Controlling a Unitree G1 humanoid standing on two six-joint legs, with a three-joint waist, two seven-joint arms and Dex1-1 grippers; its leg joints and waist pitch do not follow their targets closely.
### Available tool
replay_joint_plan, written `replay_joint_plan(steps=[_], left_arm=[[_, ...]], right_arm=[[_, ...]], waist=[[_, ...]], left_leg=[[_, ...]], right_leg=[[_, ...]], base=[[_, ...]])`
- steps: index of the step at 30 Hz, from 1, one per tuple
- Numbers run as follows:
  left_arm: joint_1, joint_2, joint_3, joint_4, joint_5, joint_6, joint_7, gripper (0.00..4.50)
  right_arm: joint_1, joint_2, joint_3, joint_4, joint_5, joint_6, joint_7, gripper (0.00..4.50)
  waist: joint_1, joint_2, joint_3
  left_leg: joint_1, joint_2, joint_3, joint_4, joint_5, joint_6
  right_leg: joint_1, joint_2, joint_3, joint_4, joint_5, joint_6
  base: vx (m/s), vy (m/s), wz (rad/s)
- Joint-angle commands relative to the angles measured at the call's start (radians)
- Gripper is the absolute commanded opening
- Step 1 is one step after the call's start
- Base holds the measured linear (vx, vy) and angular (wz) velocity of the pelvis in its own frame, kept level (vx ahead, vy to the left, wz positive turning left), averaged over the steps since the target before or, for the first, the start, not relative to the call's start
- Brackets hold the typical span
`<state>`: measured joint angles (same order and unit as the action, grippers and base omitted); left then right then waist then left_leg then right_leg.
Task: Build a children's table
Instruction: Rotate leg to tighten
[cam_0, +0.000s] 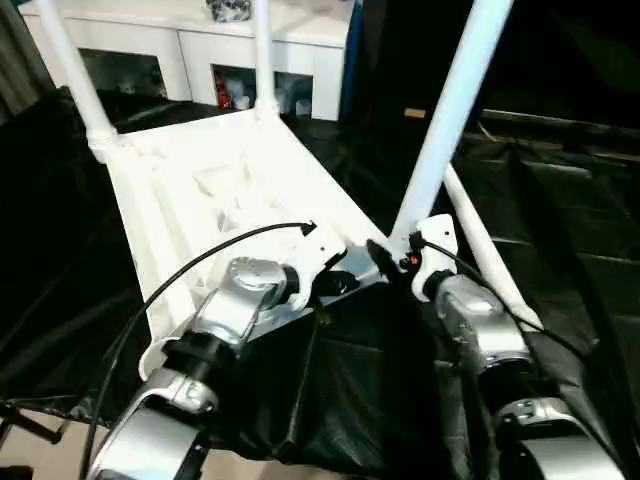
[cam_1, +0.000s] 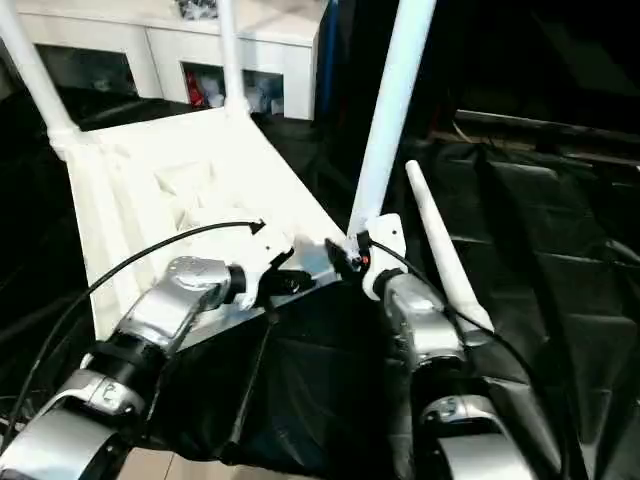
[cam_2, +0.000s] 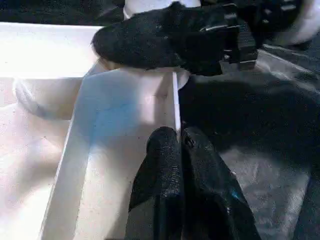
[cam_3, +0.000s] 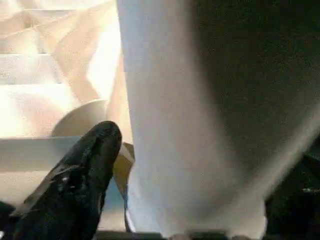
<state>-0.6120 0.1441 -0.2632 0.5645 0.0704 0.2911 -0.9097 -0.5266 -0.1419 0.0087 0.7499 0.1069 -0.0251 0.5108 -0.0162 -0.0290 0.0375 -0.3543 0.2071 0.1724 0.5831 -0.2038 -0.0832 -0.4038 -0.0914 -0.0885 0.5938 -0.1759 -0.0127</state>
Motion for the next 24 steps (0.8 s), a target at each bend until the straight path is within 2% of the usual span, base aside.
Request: replay_joint_plan(steps=[1,3,4,5,7,8,10,11,13,14,17,21,24], left_arm=[[0.023,-0.003,-0.075,-0.011,-0.014,-0.016,-0.091,0.00],[0.032,0.027,-0.075,-0.025,-0.025,-0.034,-0.131,0.00],[0.034,0.038,-0.072,-0.029,-0.030,-0.038,-0.147,0.00],[0.044,0.074,-0.070,-0.052,-0.051,-0.054,-0.213,0.00],[0.049,0.091,-0.072,-0.064,-0.058,-0.060,-0.241,0.00],[0.054,0.110,-0.072,-0.080,-0.065,-0.061,-0.276,0.00],[0.055,0.119,-0.071,-0.088,-0.070,-0.059,-0.293,0.00],[0.058,0.139,-0.073,-0.097,-0.072,-0.064,-0.319,0.00],[0.059,0.147,-0.075,-0.100,-0.071,-0.068,-0.328,0.00],[0.063,0.178,-0.088,-0.101,-0.062,-0.087,-0.361,0.00],[0.073,0.213,-0.102,-0.106,-0.058,-0.102,-0.397,0.00],[0.074,0.217,-0.096,-0.101,-0.064,-0.101,-0.396,0.00],[0.072,0.201,-0.080,-0.094,-0.068,-0.087,-0.376,0.00]], right_arm=[[0.015,-0.002,0.069,-0.049,0.017,-0.006,0.119,4.02],[0.039,-0.043,0.093,-0.098,0.032,0.001,0.224,4.02],[0.050,-0.060,0.101,-0.120,0.042,0.010,0.271,4.02],[0.081,-0.110,0.125,-0.188,0.066,0.050,0.412,4.02],[0.095,-0.135,0.139,-0.218,0.076,0.067,0.470,4.02],[0.111,-0.164,0.154,-0.250,0.082,0.088,0.535,4.02],[0.119,-0.180,0.163,-0.267,0.086,0.102,0.563,4.02],[0.132,-0.212,0.184,-0.293,0.084,0.111,0.606,4.02],[0.135,-0.223,0.192,-0.299,0.081,0.110,0.619,4.02],[0.141,-0.245,0.206,-0.317,0.086,0.127,0.650,3.87],[0.149,-0.267,0.218,-0.344,0.092,0.156,0.684,3.60],[0.157,-0.253,0.213,-0.355,0.096,0.174,0.672,3.30],[0.163,-0.224,0.197,-0.350,0.095,0.192,0.633,3.09]], waist=[[0.006,0.002,-0.055],[0.009,0.002,-0.053],[0.011,0.006,-0.051],[0.012,0.007,-0.050],[0.017,0.006,-0.048],[0.023,0.006,-0.049],[0.024,0.007,-0.048],[0.029,0.010,-0.049],[0.030,0.008,-0.050],[0.031,0.011,-0.050],[0.032,0.011,-0.050],[0.039,0.014,-0.050],[0.041,0.012,-0.050]], left_leg=[[-0.008,0.024,0.003,-0.063,-0.156,0.098],[-0.007,0.024,0.003,-0.064,-0.161,0.103],[-0.006,0.025,0.004,-0.064,-0.178,0.106],[-0.005,0.026,0.004,-0.065,-0.197,0.100],[-0.004,0.028,0.003,-0.067,-0.212,0.099],[-0.002,0.029,0.002,-0.066,-0.209,0.100],[-0.002,0.030,0.002,-0.067,-0.201,0.096],[0.004,0.030,0.003,-0.066,-0.193,0.089],[0.002,0.029,0.003,-0.066,-0.184,0.087],[0.002,0.028,0.002,-0.067,-0.183,0.086],[0.001,0.028,0.003,-0.066,-0.184,0.083],[0.005,0.029,0.004,-0.067,-0.187,0.068],[0.004,0.028,0.003,-0.069,-0.191,0.055]], right_leg=[[0.057,-0.048,0.048,-0.065,-0.142,-0.252],[0.060,-0.047,0.047,-0.066,-0.151,-0.256],[0.057,-0.047,0.048,-0.068,-0.172,-0.255],[0.055,-0.049,0.049,-0.070,-0.200,-0.253],[0.056,-0.048,0.050,-0.072,-0.223,-0.244],[0.056,-0.048,0.051,-0.071,-0.220,-0.242],[0.054,-0.050,0.051,-0.070,-0.212,-0.247],[0.052,-0.049,0.052,-0.069,-0.194,-0.256],[0.054,-0.048,0.052,-0.064,-0.174,-0.259],[0.055,-0.048,0.051,-0.064,-0.169,-0.261],[0.056,-0.048,0.051,-0.063,-0.167,-0.259],[0.054,-0.048,0.052,-0.063,-0.173,-0.258],[0.056,-0.049,0.052,-0.063,-0.182,-0.254]], base=[[0.000,0.000,0.00],[0.000,0.000,0.00],[0.000,0.000,0.00],[0.000,0.000,0.00],[0.000,0.000,0.00],[0.000,0.000,0.00],[0.000,0.000,0.00],[0.000,0.000,0.00],[0.000,0.000,0.00],[0.000,0.000,0.00],[0.000,0.000,0.00],[0.000,0.000,0.00],[0.000,0.000,0.00]])
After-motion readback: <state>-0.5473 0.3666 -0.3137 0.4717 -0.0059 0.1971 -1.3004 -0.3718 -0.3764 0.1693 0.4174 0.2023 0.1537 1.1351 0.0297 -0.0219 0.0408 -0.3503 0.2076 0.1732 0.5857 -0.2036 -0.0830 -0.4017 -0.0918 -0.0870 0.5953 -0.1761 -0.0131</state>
